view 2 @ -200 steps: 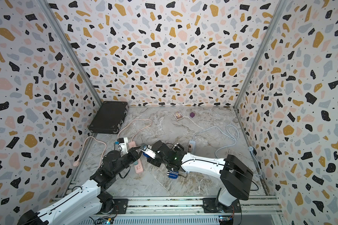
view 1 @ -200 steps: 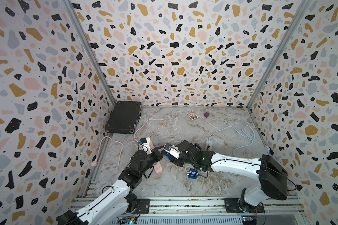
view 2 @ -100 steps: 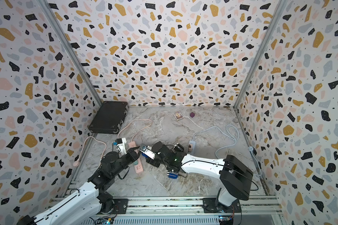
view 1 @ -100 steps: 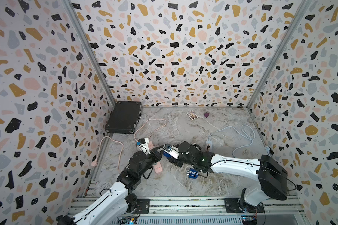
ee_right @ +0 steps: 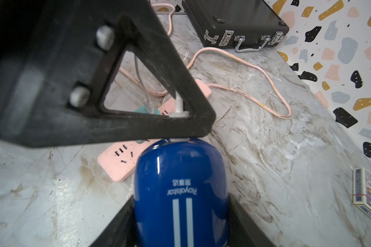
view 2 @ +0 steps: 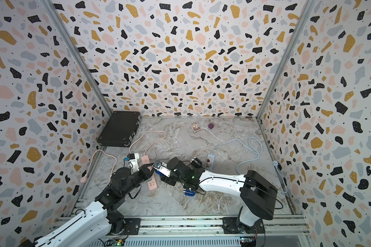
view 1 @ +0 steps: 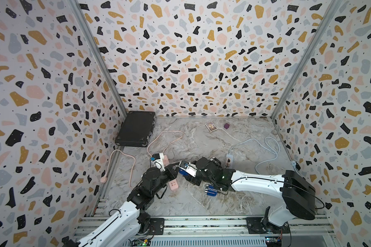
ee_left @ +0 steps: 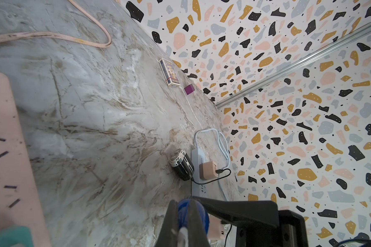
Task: Unplug the electric shaver
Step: Remove the charging cable from the electric shaver.
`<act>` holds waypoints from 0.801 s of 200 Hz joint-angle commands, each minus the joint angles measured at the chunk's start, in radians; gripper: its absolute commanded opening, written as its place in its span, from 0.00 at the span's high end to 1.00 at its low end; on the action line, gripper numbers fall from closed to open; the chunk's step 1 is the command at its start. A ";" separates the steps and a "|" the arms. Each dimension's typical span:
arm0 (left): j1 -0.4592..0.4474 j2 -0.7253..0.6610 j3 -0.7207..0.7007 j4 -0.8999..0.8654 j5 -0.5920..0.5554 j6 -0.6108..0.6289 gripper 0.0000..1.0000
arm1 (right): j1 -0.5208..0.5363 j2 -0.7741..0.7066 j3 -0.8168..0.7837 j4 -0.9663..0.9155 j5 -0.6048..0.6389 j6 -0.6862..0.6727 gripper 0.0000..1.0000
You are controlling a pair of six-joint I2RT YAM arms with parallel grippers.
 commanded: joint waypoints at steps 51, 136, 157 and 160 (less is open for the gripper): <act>0.008 -0.053 0.069 -0.013 -0.079 0.052 1.00 | -0.013 0.019 -0.062 -0.081 0.095 0.024 0.79; 0.009 -0.082 0.092 -0.056 -0.098 0.071 1.00 | -0.012 0.045 -0.093 -0.119 0.145 0.027 0.81; 0.009 -0.087 0.104 -0.070 -0.102 0.082 1.00 | -0.012 0.056 -0.100 -0.118 0.146 0.030 0.81; 0.010 -0.088 0.106 -0.072 -0.103 0.082 1.00 | -0.013 0.058 -0.099 -0.119 0.147 0.031 0.81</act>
